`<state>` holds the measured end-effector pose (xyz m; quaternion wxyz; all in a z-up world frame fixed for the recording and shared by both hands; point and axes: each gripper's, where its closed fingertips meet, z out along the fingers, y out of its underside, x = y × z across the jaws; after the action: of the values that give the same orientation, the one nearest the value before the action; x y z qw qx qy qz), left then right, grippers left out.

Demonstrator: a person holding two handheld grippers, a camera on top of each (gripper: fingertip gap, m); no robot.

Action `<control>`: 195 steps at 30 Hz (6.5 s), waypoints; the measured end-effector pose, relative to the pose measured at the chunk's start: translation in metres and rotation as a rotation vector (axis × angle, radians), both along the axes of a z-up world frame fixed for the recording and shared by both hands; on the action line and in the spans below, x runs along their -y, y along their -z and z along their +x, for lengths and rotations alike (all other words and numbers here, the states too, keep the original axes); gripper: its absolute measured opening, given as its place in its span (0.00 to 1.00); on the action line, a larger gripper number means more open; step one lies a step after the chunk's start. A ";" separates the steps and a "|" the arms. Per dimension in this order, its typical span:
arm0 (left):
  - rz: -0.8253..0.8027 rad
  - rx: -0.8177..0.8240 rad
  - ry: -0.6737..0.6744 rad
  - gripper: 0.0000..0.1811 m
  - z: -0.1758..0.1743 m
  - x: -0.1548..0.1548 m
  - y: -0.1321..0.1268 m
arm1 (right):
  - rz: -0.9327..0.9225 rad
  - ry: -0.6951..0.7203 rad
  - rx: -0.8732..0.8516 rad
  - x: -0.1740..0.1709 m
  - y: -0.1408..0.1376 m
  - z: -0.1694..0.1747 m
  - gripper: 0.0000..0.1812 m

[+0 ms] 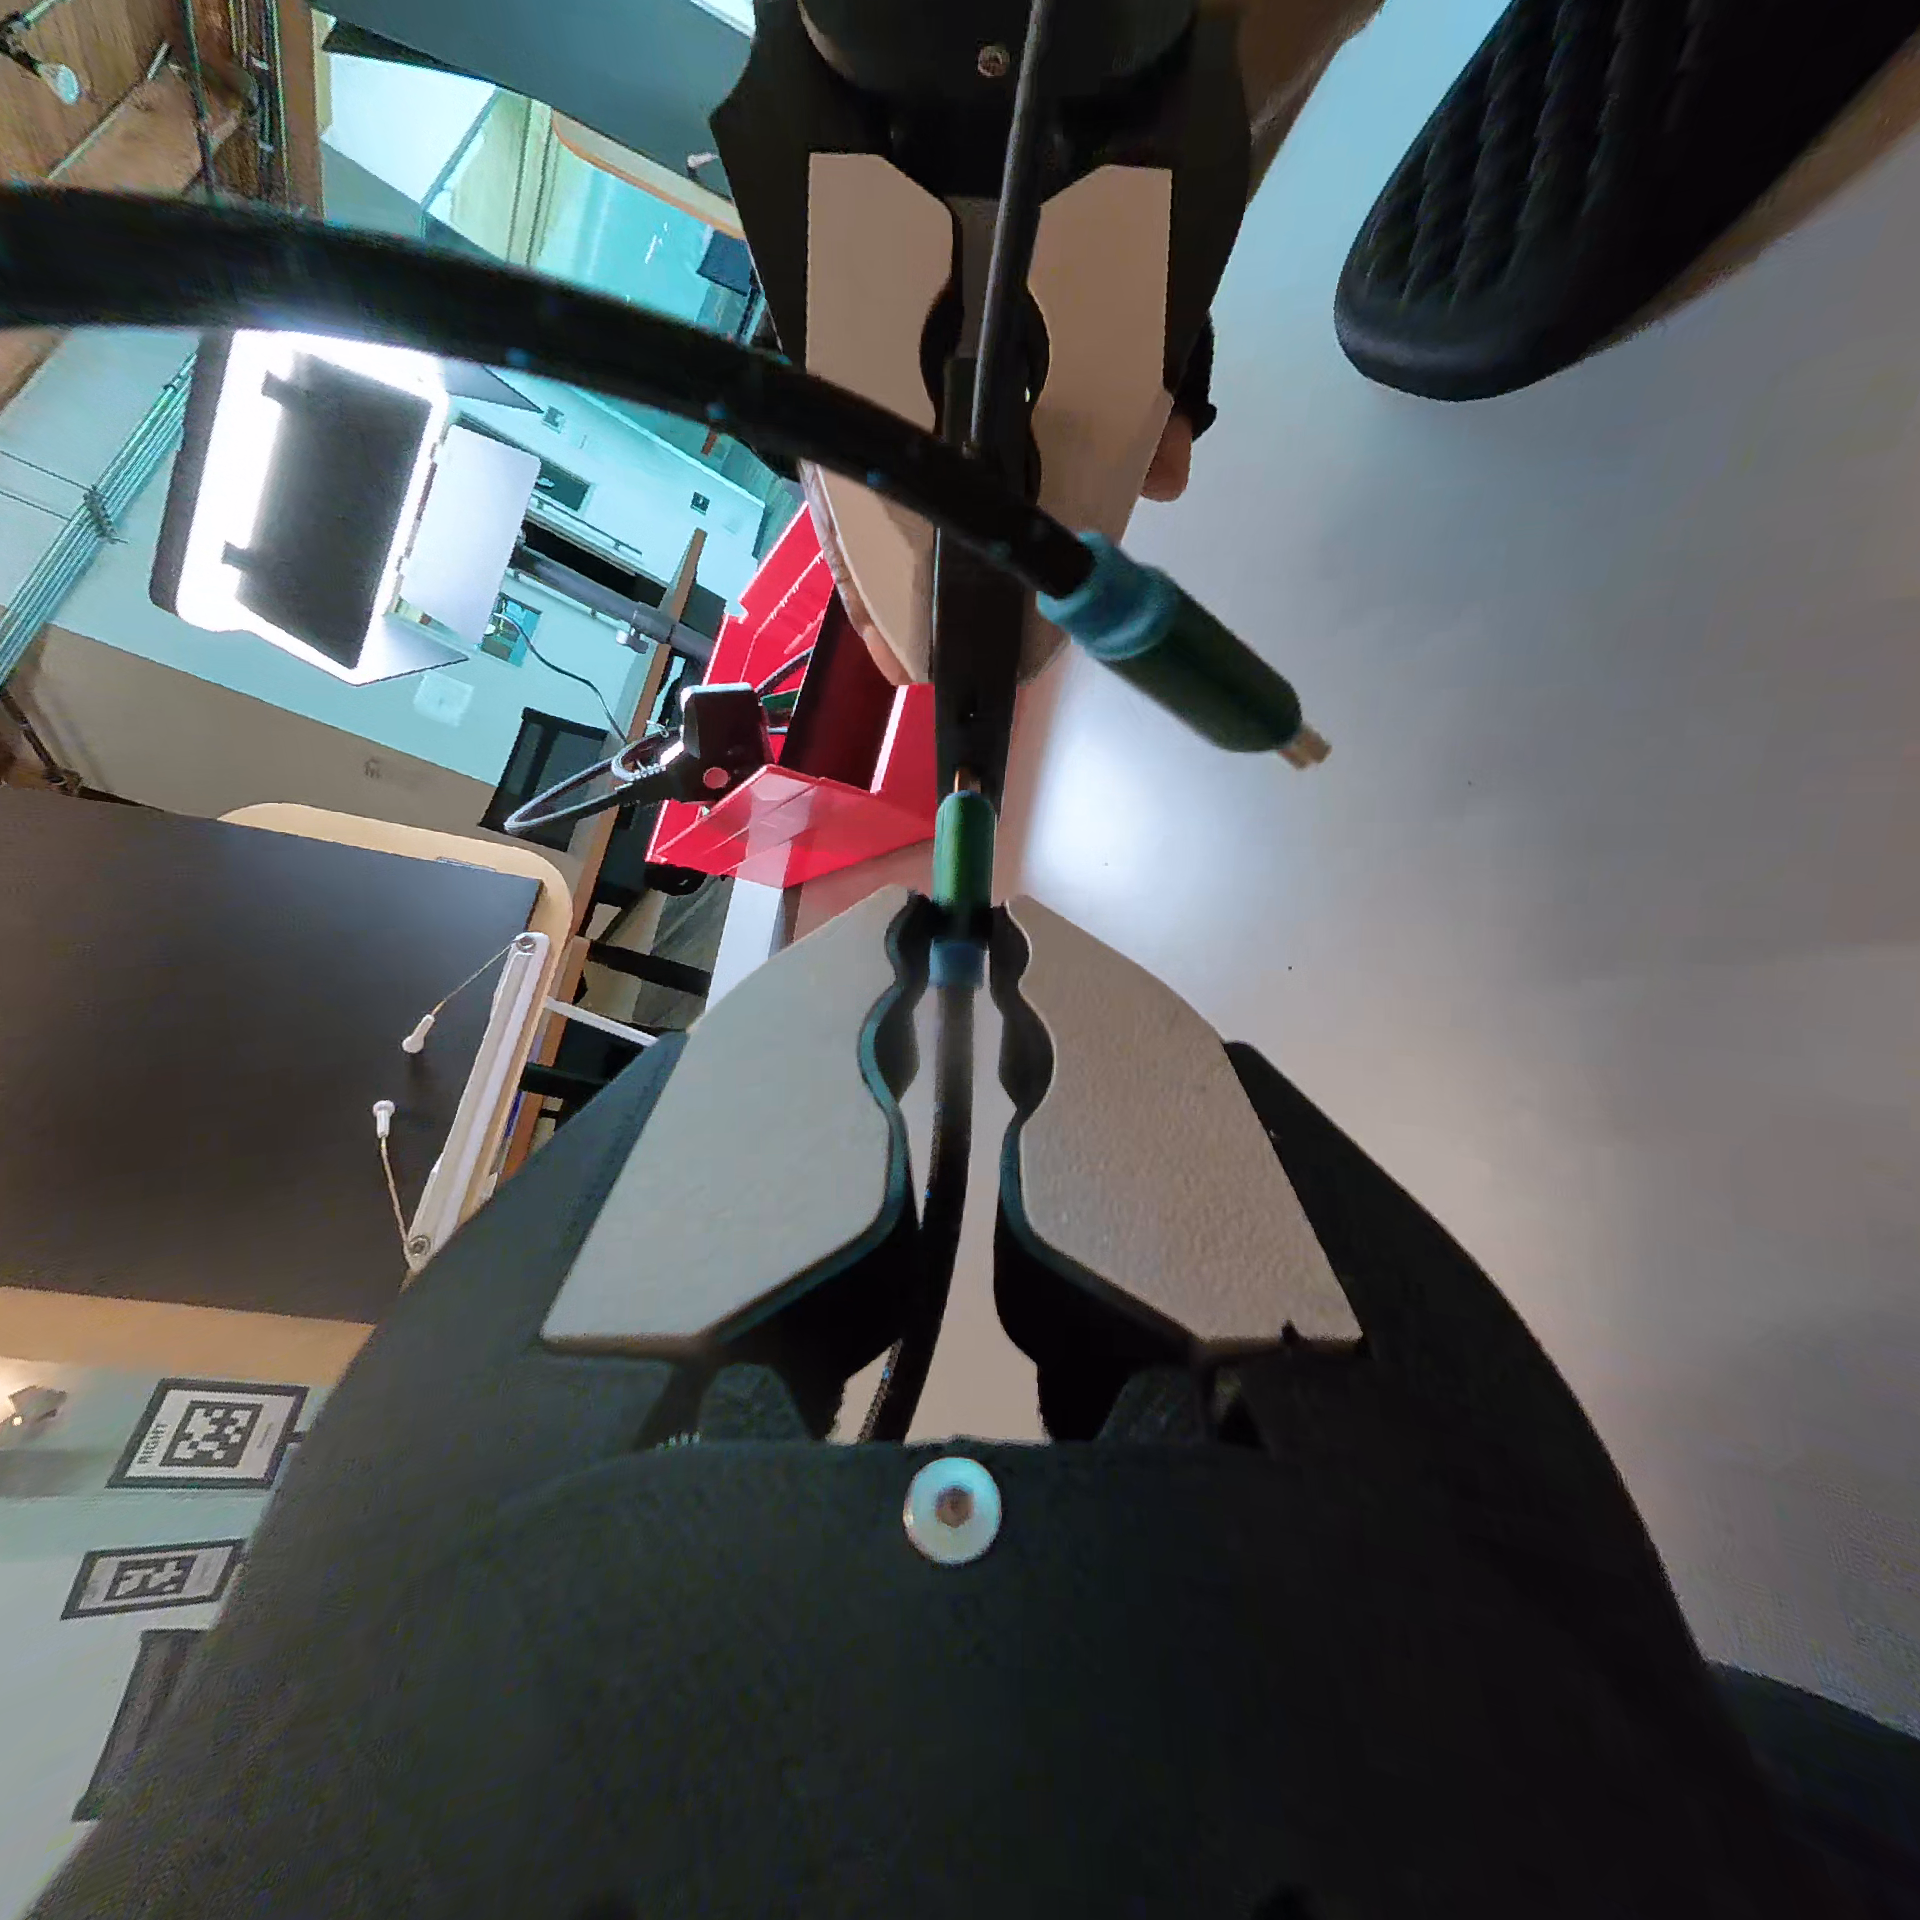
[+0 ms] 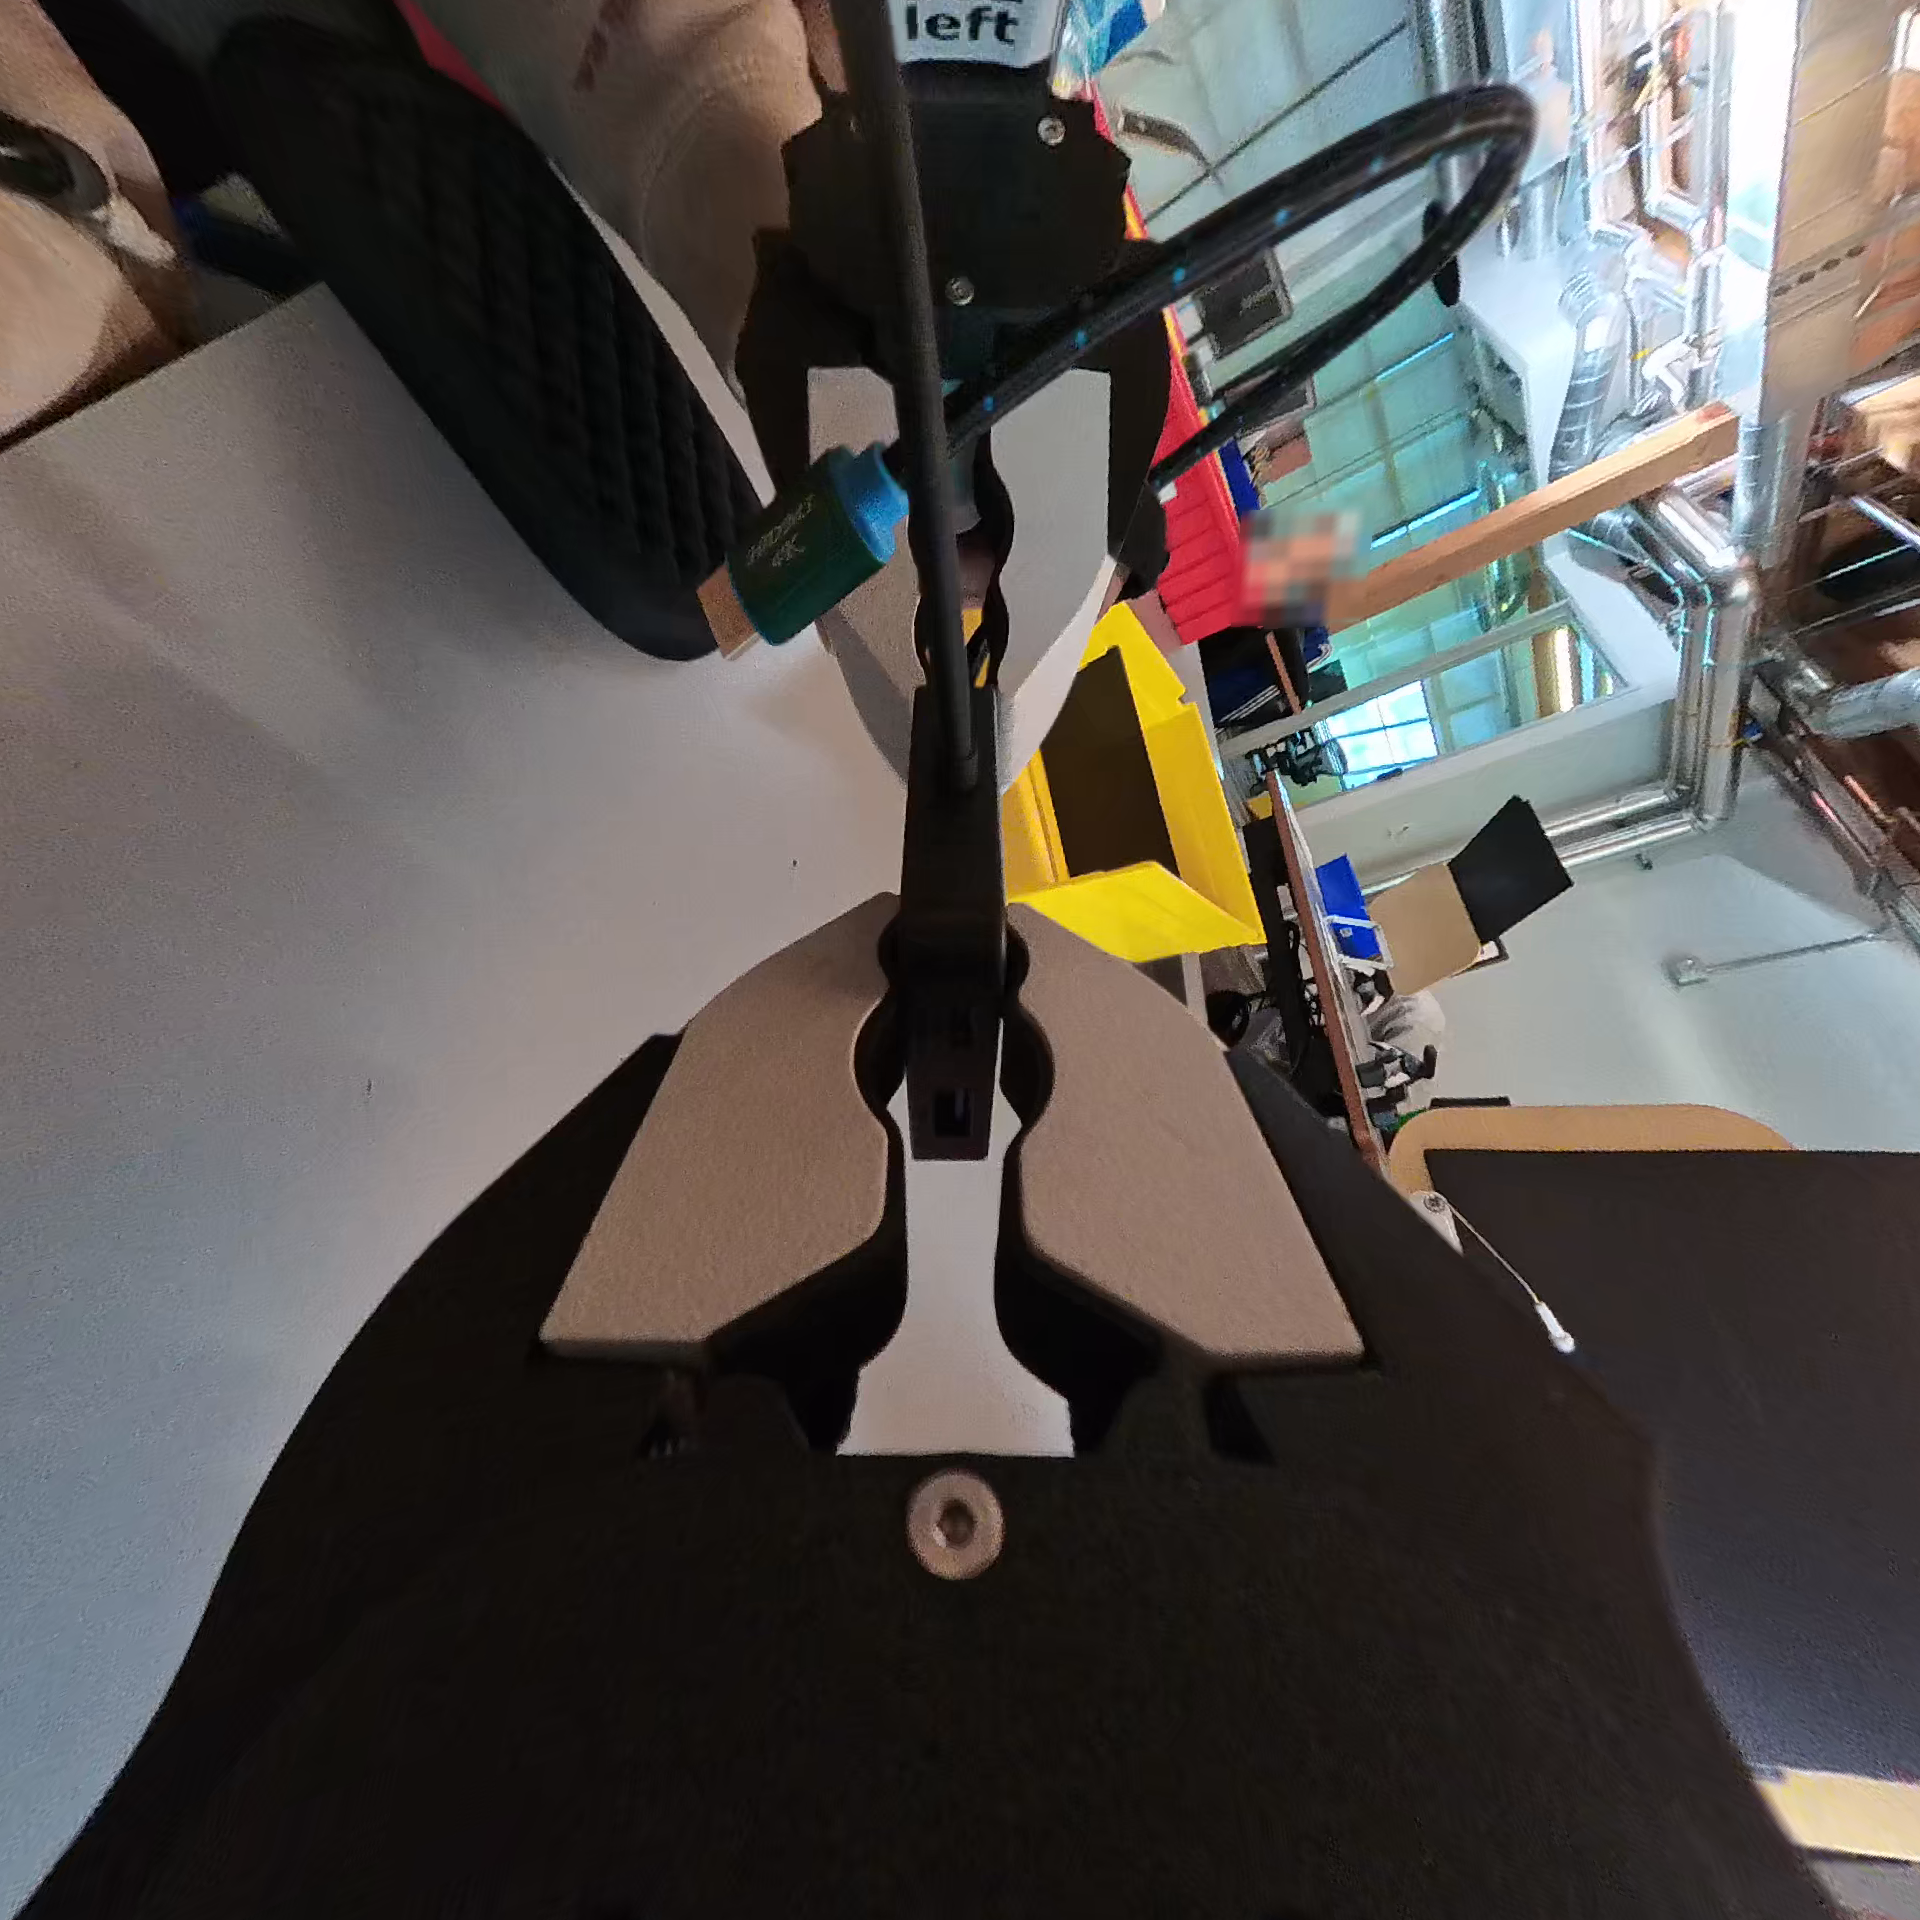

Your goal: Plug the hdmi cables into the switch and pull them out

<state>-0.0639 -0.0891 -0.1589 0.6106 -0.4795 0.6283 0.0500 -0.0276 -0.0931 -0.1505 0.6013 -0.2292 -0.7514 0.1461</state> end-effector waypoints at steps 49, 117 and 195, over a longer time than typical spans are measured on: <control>-0.163 0.282 -0.223 0.18 -0.037 -0.030 0.000 | 0.025 0.433 0.000 -0.065 -0.028 0.078 0.08; -0.468 0.626 -0.666 0.25 -0.146 -0.072 0.028 | -0.330 1.112 0.170 -0.218 0.072 0.113 0.26; -0.534 0.035 -0.393 0.26 -0.049 -0.160 0.055 | -0.472 0.666 0.037 -0.061 -0.023 0.067 0.16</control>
<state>-0.1125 0.0712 -0.2143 0.4528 -0.7353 0.5042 -0.0079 0.0396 -0.0322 -0.1273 0.5331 -0.5943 -0.5924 0.1076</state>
